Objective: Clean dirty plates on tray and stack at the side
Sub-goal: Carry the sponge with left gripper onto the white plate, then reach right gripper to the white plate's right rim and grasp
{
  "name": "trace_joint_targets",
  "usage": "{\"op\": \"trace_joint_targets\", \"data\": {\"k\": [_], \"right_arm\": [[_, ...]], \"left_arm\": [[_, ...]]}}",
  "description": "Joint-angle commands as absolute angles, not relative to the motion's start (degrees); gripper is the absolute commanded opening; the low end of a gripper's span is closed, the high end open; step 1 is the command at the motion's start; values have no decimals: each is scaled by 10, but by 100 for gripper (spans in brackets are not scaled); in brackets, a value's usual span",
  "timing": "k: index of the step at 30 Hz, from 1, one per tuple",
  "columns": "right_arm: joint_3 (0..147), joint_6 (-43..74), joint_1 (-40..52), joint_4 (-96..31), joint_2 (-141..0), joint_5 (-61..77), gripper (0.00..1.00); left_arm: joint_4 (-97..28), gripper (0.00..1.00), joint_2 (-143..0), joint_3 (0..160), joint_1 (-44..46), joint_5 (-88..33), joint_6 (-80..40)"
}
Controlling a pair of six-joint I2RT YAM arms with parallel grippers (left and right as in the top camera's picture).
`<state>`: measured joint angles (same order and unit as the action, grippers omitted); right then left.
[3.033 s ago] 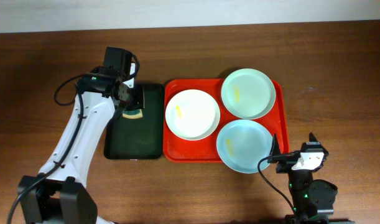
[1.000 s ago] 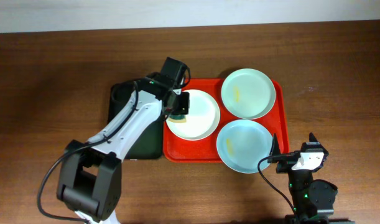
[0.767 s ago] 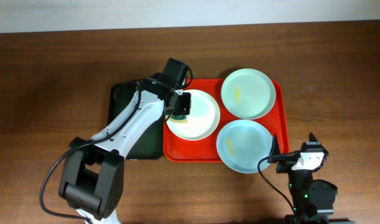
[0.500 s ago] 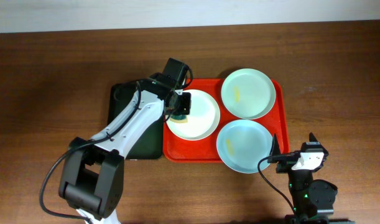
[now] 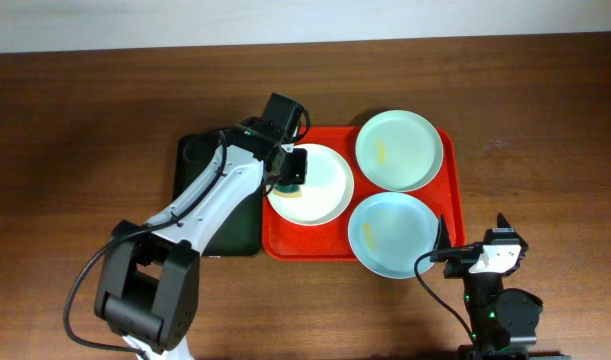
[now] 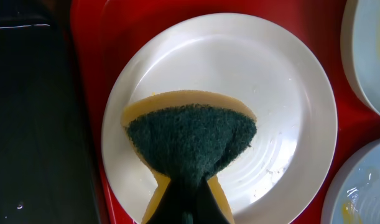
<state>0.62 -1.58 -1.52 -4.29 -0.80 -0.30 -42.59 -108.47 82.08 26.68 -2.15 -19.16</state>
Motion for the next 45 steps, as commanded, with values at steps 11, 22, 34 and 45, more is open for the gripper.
{"op": "trace_joint_targets", "data": {"k": [11, 22, 34, 45], "right_arm": [[3, -15, -20, -47, -4, -2, 98], [3, -15, -20, -47, -4, -2, 98], [3, -15, -20, -47, -4, -2, 98], [3, -15, -20, -47, -4, -2, 99]], "left_arm": [[-424, 0, -1089, 825, 269, -25, -197], [-424, 0, -1089, 825, 269, -20, -197], [-419, 0, -1089, 825, 269, -17, -197], [-405, 0, -1089, 825, 269, -15, -197]]}}
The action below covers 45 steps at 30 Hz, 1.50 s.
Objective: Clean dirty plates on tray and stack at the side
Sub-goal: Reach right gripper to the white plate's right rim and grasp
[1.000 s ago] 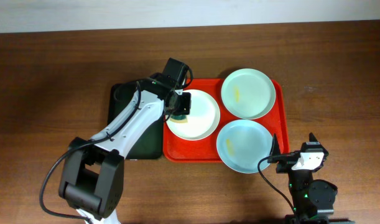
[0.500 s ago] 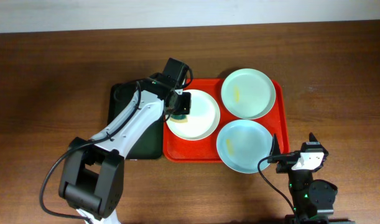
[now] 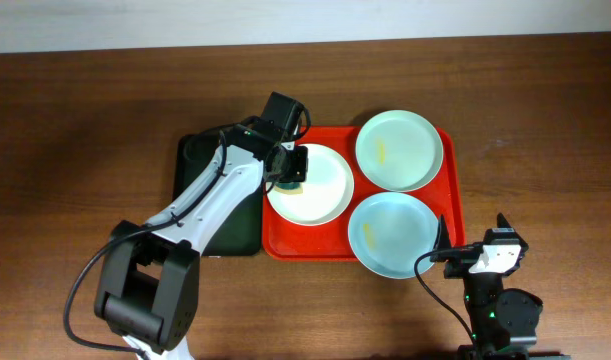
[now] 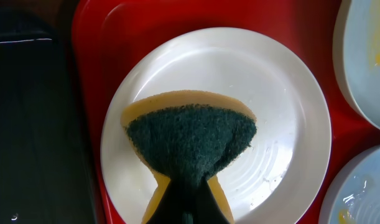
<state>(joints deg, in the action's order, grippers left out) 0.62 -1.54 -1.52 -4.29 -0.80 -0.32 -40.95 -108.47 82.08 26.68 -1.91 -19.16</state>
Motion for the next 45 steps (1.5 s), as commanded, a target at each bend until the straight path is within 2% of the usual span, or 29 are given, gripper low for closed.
{"op": "trace_joint_targets", "data": {"k": [1, 16, 23, 27, 33, 40, 45], "right_arm": [[3, -15, -20, -47, -4, -2, 99], [3, -15, -20, -47, -4, -2, 99], [3, -17, -20, -17, -4, -18, 99], [23, -9, -20, 24, -6, 138, 98], [244, 19, -20, -144, -119, 144, 98], [691, 18, -20, -500, -473, 149, 99], [949, 20, -20, -676, -678, 203, 98]], "left_arm": [[-405, 0, -1089, 825, 269, -12, -197], [-401, 0, -1089, 829, 269, -10, -197], [-475, 0, -1089, 875, 268, -19, -197], [-472, 0, -1089, 877, 268, -18, -197], [-470, 0, -1089, 877, 258, -17, -204], [-470, 0, -1089, 877, 257, -17, -228], [-470, 0, -1089, 877, 257, -17, -230]]}}
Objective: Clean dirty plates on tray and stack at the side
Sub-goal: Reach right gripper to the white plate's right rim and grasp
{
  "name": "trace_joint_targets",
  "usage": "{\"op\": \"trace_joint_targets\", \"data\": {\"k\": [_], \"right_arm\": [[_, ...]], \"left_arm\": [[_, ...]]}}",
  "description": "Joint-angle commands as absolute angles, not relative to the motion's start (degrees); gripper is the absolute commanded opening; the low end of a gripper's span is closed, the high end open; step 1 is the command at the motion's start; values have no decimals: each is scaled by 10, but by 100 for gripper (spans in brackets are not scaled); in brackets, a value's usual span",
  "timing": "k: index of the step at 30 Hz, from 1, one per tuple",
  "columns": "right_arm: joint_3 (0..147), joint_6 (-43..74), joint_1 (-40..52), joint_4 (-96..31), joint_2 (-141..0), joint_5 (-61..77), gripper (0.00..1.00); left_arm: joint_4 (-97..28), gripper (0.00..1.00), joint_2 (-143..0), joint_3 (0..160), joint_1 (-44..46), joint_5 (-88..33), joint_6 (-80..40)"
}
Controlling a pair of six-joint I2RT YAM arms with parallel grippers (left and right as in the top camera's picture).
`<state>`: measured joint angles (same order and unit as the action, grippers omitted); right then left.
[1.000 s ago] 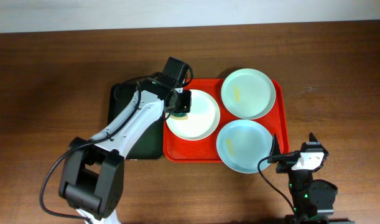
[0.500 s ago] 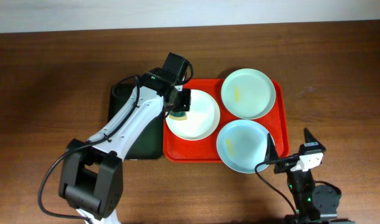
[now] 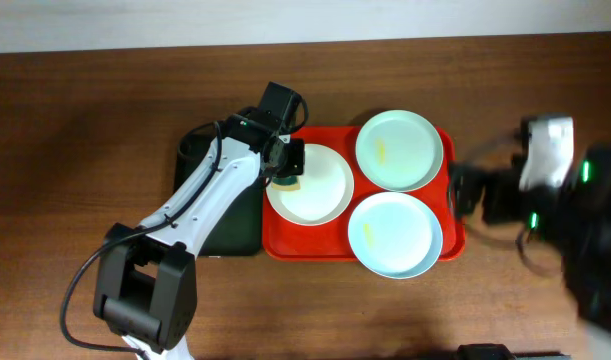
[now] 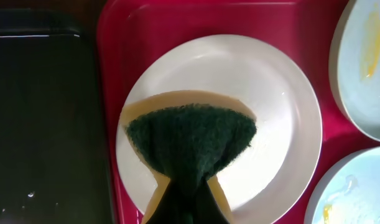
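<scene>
A red tray [image 3: 277, 242] holds a white plate [image 3: 320, 195] and two pale blue plates, one at the far right [image 3: 400, 150] and one at the near right [image 3: 395, 235]. My left gripper [image 3: 288, 165] is shut on a yellow sponge with a green scouring face [image 4: 190, 140], over the white plate's [image 4: 283, 106] left part. Both blue plates carry yellow smears: the far plate [image 4: 370, 43] and the near plate [image 4: 329, 211]. My right gripper [image 3: 465, 190] is blurred just beyond the tray's right rim; how its jaws stand is unclear.
A black tray [image 3: 200, 165] lies against the red tray's left side, also seen in the left wrist view [image 4: 46, 112]. The right arm's body [image 3: 575, 200] fills the table's right side. Brown tabletop [image 3: 85, 120] surrounds everything.
The right arm has left its place at the front edge and now hangs blurred beside the tray's right rim. My left gripper, with the sponge, sits a little farther back and left over the white plate.
First the sponge sat over the white plate, which had specks on its near right part, and the right arm was parked at the front. Then the sponge had shifted slightly. Now the plate's face looks plain white and the right arm is by the tray.
</scene>
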<state>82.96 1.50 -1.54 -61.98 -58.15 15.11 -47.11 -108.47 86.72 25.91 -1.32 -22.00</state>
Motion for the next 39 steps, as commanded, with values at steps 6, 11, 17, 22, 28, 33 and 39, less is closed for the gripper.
{"op": "trace_joint_targets", "data": {"k": [6, 11, 17, 22, 28, 33, 39], "right_arm": [[1025, 39, 7, -771, -811, 259, 30], [975, 37, 83, -770, -914, 218, 36], [954, 37, 134, -709, -1061, 219, 37], [954, 39, 154, -649, -1145, 218, 38], [954, 55, 157, -588, -1214, 218, 37], [943, 66, 157, -561, -1234, 218, 31], [915, 80, 157, -542, -1234, 218, 26]], "left_arm": [[-470, 0, -1089, 877, 257, -17, -229], [-463, 0, -1089, 877, 257, -17, -229], [-463, 0, -1089, 877, 257, -17, -229], [-463, 0, -1089, 877, 257, -17, -229], [-468, 0, -1089, 877, 257, -17, -229], [-476, 0, -1089, 877, 257, 1, -224], [-481, 0, -1090, 874, 257, 4, -224]]}}
